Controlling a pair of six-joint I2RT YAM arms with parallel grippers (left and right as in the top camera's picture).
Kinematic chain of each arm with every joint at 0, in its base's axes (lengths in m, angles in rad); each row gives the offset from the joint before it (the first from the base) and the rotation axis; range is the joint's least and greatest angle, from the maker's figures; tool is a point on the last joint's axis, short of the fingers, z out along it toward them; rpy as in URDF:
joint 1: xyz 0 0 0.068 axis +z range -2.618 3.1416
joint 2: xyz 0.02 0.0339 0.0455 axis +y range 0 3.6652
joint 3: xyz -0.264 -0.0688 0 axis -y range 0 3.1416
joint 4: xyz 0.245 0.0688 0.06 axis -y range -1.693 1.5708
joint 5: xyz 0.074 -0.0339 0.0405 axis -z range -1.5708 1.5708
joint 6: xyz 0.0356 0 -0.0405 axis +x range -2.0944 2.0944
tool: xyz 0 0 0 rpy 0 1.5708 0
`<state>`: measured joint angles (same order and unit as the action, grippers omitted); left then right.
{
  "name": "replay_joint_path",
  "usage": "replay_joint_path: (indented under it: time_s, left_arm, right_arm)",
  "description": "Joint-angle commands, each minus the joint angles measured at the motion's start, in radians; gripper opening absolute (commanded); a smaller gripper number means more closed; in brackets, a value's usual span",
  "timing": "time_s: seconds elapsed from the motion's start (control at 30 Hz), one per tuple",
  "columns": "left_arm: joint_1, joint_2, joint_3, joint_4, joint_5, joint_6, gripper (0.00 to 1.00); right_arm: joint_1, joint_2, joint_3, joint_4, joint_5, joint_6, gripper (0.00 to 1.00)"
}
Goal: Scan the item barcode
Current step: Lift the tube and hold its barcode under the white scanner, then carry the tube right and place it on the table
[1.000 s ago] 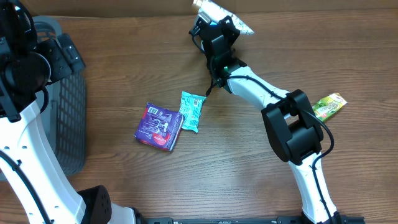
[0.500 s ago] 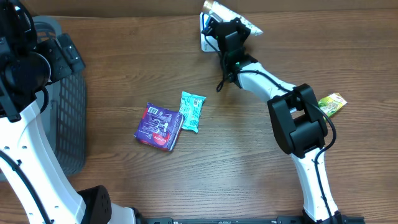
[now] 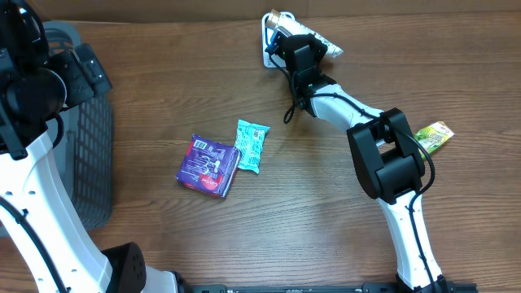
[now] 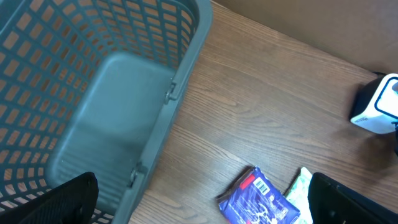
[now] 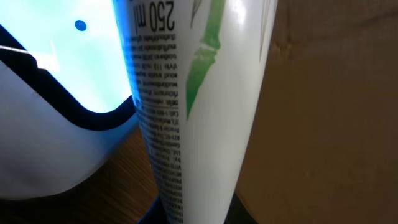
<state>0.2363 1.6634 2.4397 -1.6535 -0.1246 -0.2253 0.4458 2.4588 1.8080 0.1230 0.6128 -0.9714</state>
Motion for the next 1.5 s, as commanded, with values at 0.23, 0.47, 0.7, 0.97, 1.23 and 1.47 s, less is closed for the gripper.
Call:
replay_joint_path:
  time_s: [0.23, 0.47, 0.7, 0.97, 1.23, 1.47]
  left_arm:
    - [-0.001, 0.001, -0.003, 0.001, -0.006, 0.008, 1.00]
    - [-0.001, 0.001, -0.003, 0.001, -0.006, 0.008, 1.00]
    - [-0.001, 0.000, -0.003, 0.001, -0.006, 0.008, 1.00]
    - [-0.001, 0.001, -0.003, 0.001, -0.006, 0.008, 1.00]
    - [-0.001, 0.001, -0.003, 0.001, -0.006, 0.008, 1.00]
    - [-0.001, 0.001, -0.003, 0.001, -0.006, 0.008, 1.00]
  right_arm:
    - [0.043, -0.151, 0.026, 0.021, 0.076, 0.044, 0.04]
    - [0.070, -0.405, 0.026, -0.200, 0.100, 0.215, 0.04]
    - [0.047, -0.682, 0.026, -0.703, -0.050, 0.798, 0.04]
    - [-0.208, -0.792, 0.022, -1.097, -0.676, 1.323, 0.04]
    - [-0.432, -0.735, -0.123, -1.146, -0.901, 1.452, 0.04]
    - [-0.522, -0.704, -0.392, -0.968, -0.753, 1.605, 0.04]
